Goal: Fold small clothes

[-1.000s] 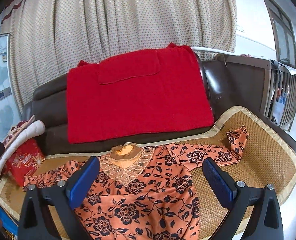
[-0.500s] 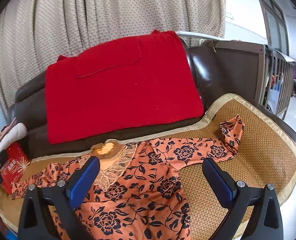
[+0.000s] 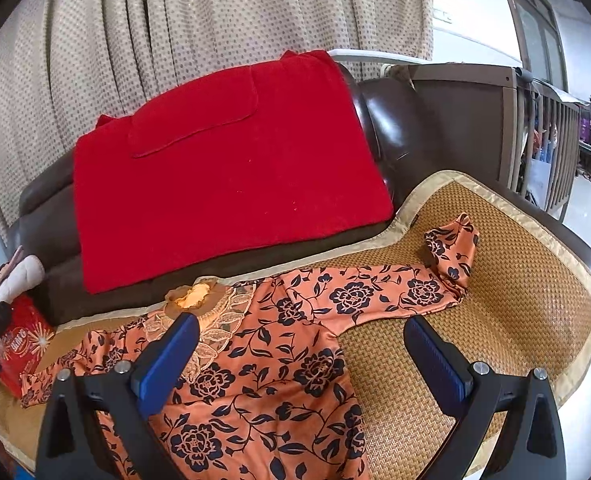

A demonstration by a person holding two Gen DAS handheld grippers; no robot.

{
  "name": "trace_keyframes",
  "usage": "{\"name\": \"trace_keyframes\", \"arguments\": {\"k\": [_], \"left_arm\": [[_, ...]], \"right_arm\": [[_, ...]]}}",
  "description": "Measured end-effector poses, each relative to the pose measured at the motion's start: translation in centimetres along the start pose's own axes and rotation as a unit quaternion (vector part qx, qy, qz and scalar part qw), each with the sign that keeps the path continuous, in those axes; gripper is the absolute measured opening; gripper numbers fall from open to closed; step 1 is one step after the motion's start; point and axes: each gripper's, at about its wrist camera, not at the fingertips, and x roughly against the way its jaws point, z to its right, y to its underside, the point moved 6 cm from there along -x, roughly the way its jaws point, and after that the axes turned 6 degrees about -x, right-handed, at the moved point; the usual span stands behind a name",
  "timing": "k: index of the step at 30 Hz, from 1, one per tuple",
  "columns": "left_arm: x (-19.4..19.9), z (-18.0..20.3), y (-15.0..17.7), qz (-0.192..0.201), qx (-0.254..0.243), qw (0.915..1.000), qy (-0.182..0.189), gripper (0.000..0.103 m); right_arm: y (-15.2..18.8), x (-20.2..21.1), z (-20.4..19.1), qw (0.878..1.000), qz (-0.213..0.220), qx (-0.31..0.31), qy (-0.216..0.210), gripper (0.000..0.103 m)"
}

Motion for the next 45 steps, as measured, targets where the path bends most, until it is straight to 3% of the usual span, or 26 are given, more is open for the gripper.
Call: {"name": "trace_keyframes", "arguments": {"k": [20, 45], "left_arm": [[1.0, -2.7, 0.3, 0.001, 0.016, 0.9997, -0.016, 0.103], [-0.3, 0.6, 0.3, -0.005, -0.008, 1.0000, -0.002, 0.103]], "right_arm": [[0.4, 0.6, -1.6, 1.000, -0.002, 0.007, -0.013, 0.103], [0.4, -1.0, 0.7, 1.000, -0.012, -0.009, 0.002, 0.103]]}}
